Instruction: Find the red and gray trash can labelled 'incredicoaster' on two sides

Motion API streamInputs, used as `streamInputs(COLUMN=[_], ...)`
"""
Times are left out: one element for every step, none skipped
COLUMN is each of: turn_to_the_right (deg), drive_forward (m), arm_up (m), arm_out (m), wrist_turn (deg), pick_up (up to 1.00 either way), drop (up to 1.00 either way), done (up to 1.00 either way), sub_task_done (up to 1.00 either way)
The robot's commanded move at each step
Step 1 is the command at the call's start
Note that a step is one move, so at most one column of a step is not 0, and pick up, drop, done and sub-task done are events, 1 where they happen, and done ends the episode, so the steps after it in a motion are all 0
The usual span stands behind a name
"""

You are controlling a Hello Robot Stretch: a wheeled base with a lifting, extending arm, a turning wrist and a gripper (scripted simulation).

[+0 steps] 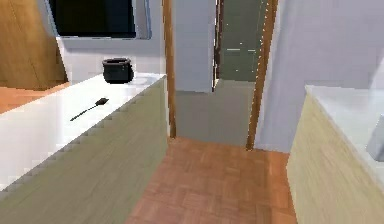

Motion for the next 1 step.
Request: streamInputs(turn_to_the_right=[0.0], drive_forward=[1.0], arm_up=[0.0], arm_out=[0.0], wrist_turn=[0.0], pick_up=[0.0], drop=[0.0], done=[0.0], sub_task_done=[0.0])
